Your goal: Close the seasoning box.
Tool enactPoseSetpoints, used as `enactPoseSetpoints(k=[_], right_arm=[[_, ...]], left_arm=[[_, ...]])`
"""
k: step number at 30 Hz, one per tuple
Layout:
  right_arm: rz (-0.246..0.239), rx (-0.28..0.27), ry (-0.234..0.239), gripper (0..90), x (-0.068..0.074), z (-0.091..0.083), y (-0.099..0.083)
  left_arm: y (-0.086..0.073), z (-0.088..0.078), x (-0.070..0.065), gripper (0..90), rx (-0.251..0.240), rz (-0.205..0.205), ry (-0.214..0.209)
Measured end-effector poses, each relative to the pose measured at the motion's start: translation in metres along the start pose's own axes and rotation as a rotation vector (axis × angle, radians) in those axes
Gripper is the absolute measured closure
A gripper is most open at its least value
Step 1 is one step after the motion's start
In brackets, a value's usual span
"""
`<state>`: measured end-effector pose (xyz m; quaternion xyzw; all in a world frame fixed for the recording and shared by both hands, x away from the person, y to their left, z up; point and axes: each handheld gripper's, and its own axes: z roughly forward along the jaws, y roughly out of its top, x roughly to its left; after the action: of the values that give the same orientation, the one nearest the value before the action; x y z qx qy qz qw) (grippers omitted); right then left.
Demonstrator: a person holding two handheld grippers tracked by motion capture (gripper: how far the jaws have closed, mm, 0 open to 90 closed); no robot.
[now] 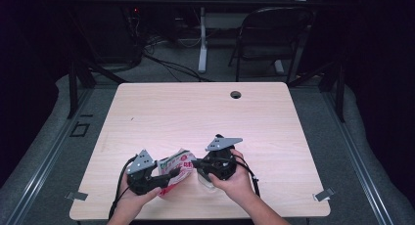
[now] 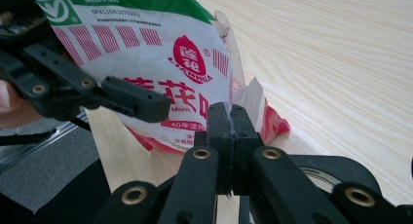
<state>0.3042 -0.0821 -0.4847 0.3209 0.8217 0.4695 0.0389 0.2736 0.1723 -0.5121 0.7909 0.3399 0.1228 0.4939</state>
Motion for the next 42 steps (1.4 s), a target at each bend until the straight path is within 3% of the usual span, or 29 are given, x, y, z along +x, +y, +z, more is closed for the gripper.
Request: enactPoseSetpoints(k=[5, 6, 10, 15, 19, 27, 34, 39, 42], right_arm=[[0.003, 0.0, -0.001, 90.0, 0.0, 0.001, 0.001], [0.002, -0.001, 0.003, 90.0, 0.0, 0.001, 0.002], [0.002, -0.003, 0.005, 90.0, 0.0, 0.002, 0.002], [0.0, 0.0, -0.001, 90.0, 0.001, 0.001, 0.001], [-0.002, -0.001, 0.0, 90.0, 0.001, 0.001, 0.001], [0.0, 0.003, 0.006, 90.0, 0.0, 0.0, 0.0], [-0.002, 0.004, 0.001, 90.0, 0.0, 0.0, -0.001], [-0.008, 0.007, -0.001, 90.0, 0.001, -0.001, -0.002], [-0.006, 0.007, -0.002, 90.0, 0.001, -0.001, -0.002]], left_arm=[[-0.007, 0.003, 0.001, 44.8, 0.025, 0.011, 0.033], [-0.01, 0.004, 0.002, 46.2, 0.05, -0.013, 0.038], [-0.019, 0.006, 0.002, 38.7, 0.049, -0.059, 0.03], [-0.035, 0.007, 0.0, 32.1, 0.077, -0.026, 0.046], [-0.046, 0.012, 0.002, 32.3, 0.089, -0.057, 0.046], [-0.056, 0.025, 0.006, 32.3, 0.121, -0.055, 0.068], [-0.06, 0.033, 0.006, 34.6, 0.132, -0.066, 0.062], [-0.063, 0.037, 0.008, 34.6, 0.14, -0.099, 0.045], [-0.064, 0.04, 0.007, 34.4, 0.158, -0.085, 0.047]])
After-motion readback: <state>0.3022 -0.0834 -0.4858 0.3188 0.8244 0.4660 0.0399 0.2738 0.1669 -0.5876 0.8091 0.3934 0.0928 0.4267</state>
